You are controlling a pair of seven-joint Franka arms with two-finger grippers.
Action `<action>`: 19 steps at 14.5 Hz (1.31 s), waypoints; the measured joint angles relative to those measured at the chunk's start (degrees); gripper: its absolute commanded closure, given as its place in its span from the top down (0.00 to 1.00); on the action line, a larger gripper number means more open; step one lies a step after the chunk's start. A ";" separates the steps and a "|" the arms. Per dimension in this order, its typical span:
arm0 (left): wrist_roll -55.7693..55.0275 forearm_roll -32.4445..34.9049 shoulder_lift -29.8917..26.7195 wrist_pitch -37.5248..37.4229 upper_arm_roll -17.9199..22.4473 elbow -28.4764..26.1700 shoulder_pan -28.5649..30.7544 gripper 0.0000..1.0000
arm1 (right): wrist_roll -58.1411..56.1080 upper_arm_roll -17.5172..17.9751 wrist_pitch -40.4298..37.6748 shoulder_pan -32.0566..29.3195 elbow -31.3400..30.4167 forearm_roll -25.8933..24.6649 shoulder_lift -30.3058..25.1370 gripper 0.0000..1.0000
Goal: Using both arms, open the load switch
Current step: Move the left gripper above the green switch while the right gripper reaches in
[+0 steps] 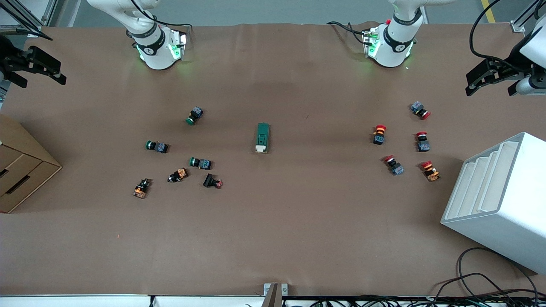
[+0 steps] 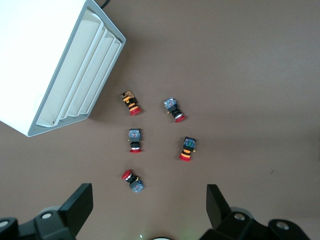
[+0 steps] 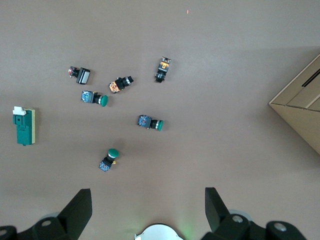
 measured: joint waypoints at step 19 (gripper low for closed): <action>-41.98 1.20 17.89 23.41 -15.72 -4.08 -23.09 1.00 | 0.31 -0.59 9.90 -0.62 1.61 -5.68 17.11 1.00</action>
